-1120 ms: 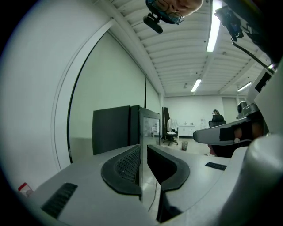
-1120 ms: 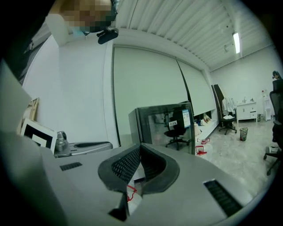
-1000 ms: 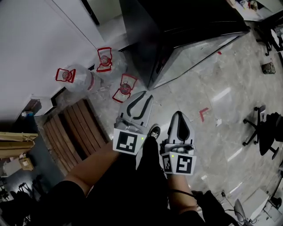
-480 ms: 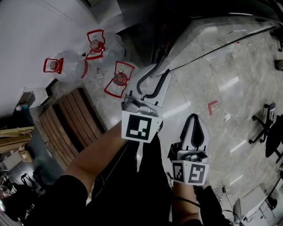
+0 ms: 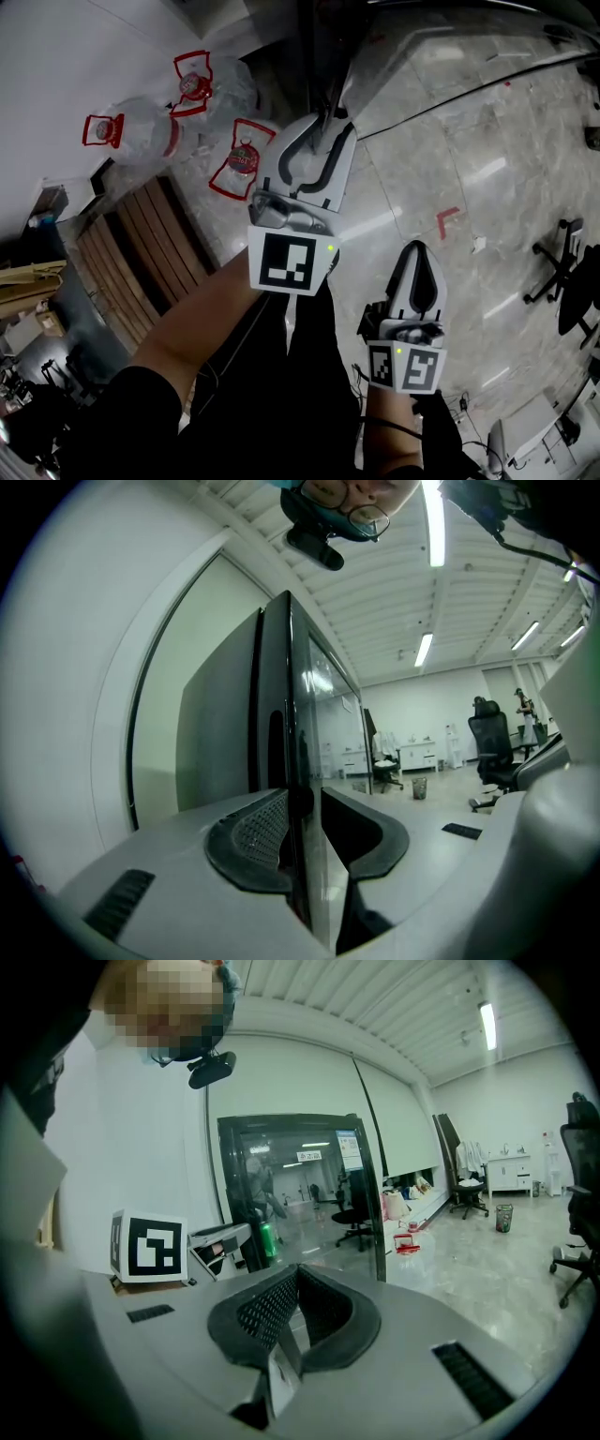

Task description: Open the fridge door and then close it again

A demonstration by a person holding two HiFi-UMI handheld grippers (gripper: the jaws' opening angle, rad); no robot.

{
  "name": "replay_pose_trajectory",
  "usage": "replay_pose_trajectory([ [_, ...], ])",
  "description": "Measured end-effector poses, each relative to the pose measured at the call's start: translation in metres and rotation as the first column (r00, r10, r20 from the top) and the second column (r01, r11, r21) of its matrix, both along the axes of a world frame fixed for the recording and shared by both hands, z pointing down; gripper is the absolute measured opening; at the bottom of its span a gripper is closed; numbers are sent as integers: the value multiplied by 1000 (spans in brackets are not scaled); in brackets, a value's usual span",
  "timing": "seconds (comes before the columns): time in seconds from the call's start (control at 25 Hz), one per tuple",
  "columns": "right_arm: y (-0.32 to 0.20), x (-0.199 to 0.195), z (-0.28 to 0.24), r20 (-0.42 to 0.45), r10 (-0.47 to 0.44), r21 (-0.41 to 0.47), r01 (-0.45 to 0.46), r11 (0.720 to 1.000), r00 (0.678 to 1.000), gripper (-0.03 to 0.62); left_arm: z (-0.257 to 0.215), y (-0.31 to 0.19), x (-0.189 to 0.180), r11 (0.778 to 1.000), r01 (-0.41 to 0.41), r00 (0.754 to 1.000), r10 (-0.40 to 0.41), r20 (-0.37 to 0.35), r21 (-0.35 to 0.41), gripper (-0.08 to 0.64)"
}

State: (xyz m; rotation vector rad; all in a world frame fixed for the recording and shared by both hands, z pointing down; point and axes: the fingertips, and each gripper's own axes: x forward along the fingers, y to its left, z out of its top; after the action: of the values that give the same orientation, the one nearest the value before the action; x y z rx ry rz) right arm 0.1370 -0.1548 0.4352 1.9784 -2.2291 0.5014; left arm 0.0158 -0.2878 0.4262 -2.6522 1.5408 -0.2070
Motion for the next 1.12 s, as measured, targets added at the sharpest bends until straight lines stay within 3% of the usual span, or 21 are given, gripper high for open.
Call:
replay_pose_trajectory([
  [0.32, 4, 10, 8, 16, 13, -14, -12, 1000, 1000, 15, 3, 1, -2, 999, 28, 996, -31, -80, -44, 74],
  [0.56, 10, 18, 5, 13, 35, -14, -35, 999, 999, 15, 1, 13, 3, 999, -5, 999, 4, -44, -42, 66],
  [0.76, 17, 29, -2, -8, 67, -4, -67, 998, 998, 15, 3, 68, 42, 995, -91, 994, 88, -68, -50, 49],
  [1.12, 65, 102, -11, -55, 222, -8, -223, 975, 973, 15, -5, 135, 120, 992, -118, 990, 115, -77, -38, 35],
])
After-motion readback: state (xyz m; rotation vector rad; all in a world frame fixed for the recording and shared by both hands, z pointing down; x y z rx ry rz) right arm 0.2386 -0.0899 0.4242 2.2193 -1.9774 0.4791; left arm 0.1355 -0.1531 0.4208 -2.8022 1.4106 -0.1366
